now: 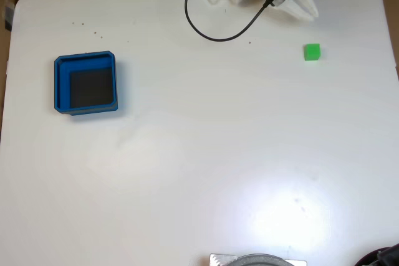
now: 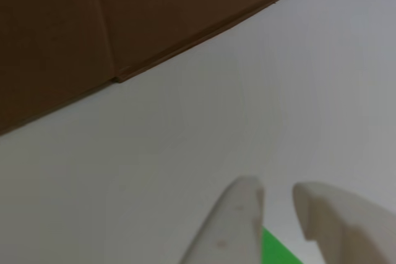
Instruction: Pick up green cube and drop it in the blue box
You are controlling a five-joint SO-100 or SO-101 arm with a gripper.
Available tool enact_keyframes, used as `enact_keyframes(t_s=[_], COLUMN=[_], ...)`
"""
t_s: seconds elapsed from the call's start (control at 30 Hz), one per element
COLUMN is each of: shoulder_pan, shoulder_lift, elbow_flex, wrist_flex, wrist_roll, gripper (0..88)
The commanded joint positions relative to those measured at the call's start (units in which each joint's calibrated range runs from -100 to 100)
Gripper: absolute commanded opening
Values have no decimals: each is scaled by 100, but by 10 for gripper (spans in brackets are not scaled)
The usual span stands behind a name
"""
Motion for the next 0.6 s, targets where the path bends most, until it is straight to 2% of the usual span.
enact_keyframes(t_s=[0.0, 0.57], shoulder_pan=[-230, -528], shoulder_lift=[-50, 393], elbow_flex=[36, -422], wrist_flex=[-115, -115], wrist_roll=[5, 5], gripper=[16, 16])
